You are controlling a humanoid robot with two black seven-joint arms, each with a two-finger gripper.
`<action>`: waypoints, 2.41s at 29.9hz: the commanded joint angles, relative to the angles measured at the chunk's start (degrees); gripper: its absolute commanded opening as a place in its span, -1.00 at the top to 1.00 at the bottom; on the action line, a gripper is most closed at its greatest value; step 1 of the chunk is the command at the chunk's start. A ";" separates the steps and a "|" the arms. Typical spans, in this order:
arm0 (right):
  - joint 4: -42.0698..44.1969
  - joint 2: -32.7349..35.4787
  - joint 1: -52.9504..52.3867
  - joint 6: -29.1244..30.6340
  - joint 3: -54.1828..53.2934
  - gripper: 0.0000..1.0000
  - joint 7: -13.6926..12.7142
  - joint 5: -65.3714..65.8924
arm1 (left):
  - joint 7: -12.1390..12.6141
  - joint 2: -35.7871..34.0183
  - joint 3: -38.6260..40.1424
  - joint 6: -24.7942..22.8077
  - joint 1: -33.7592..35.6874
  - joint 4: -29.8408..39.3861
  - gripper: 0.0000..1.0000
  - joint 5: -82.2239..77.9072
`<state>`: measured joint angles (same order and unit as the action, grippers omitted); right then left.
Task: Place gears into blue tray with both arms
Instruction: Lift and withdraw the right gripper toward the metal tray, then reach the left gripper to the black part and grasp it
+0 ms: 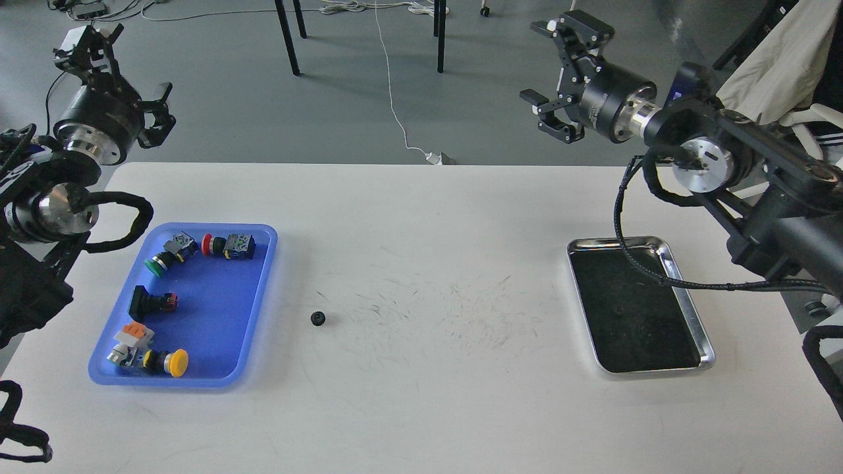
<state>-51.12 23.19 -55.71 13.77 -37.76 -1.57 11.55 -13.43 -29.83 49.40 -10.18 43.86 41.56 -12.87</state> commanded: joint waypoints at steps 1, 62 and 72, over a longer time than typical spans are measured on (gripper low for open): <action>-2.57 3.52 9.53 2.84 -11.60 -0.93 -0.10 -4.16 | -0.02 -0.58 -1.50 -0.01 -0.01 2.72 -0.96 -3.72; -19.63 6.60 41.03 10.49 -33.08 -0.93 0.52 -9.18 | 5.69 -8.67 -36.39 10.71 -13.54 31.84 0.03 -106.84; -19.90 6.69 40.94 10.40 -32.55 -0.93 0.52 -9.09 | 5.08 -9.28 -35.70 10.45 -13.54 33.67 0.80 -106.58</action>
<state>-71.08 29.79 -14.70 24.18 -70.32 -1.05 2.46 -8.21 -38.18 13.03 0.45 30.35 73.66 -119.81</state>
